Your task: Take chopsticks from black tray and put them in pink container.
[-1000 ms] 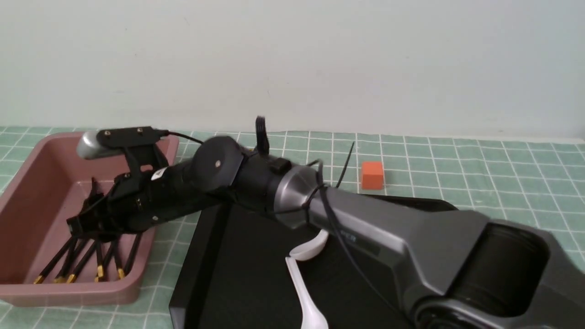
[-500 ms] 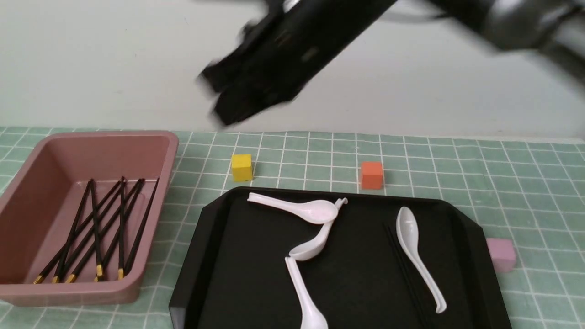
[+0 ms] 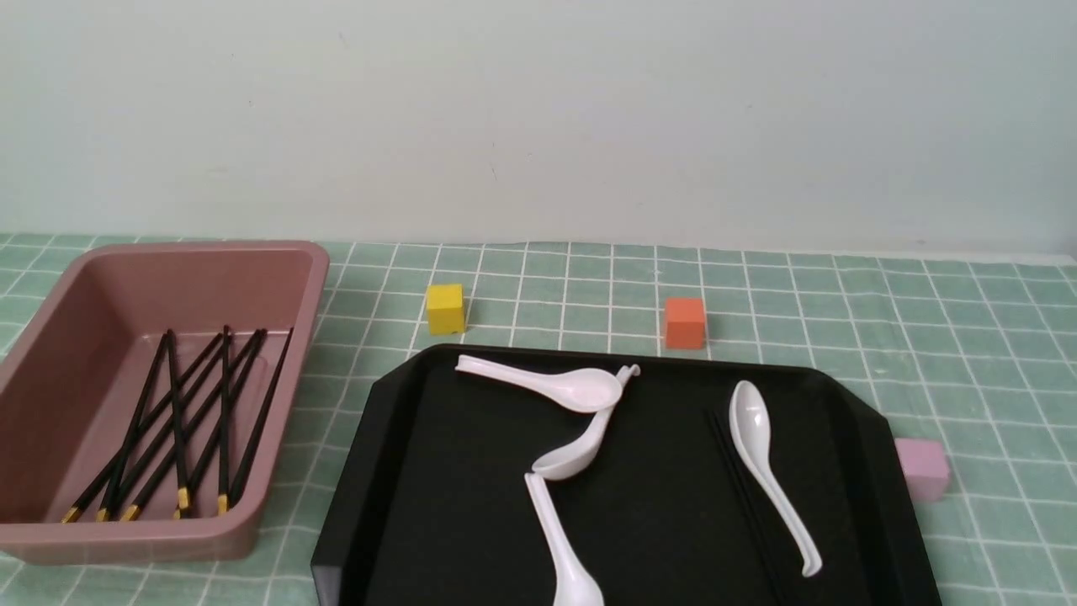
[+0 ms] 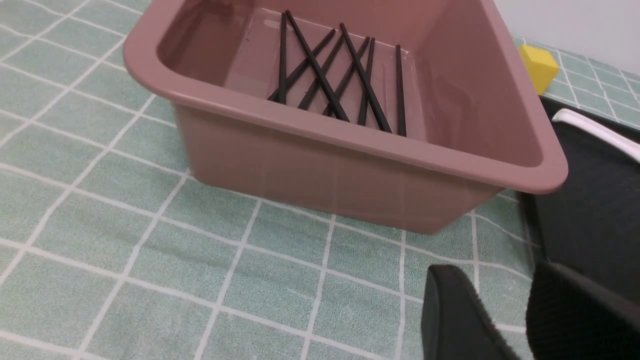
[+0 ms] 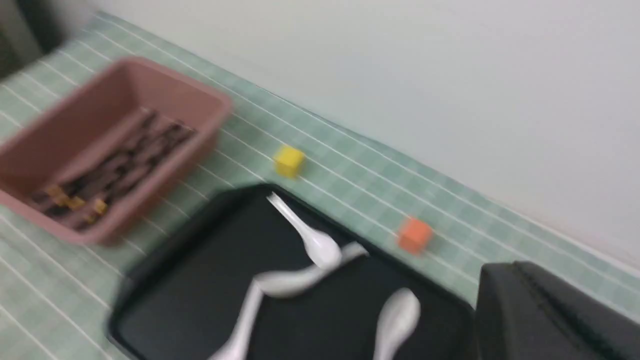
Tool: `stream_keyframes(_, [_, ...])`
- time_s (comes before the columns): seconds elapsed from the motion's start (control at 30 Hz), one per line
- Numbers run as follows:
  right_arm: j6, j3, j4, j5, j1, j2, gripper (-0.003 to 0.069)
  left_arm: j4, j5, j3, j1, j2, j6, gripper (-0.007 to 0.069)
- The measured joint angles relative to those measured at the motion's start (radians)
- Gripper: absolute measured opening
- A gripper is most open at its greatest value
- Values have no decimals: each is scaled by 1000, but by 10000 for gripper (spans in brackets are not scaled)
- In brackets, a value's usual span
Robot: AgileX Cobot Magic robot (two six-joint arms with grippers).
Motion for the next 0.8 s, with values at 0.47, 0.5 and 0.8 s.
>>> stream_keyframes(0.47, [139, 1294, 47, -939, 0, -948, -3, 0, 0, 0, 0, 0, 0, 239])
stream_keyframes(0.5, [148, 1347, 47, -984, 0, -970, -2, 0, 0, 0, 0, 0, 0, 239])
stream_keyframes(0.8, [158, 1426, 48, -1051, 0, -983, 1, 0, 0, 0, 0, 0, 0, 239])
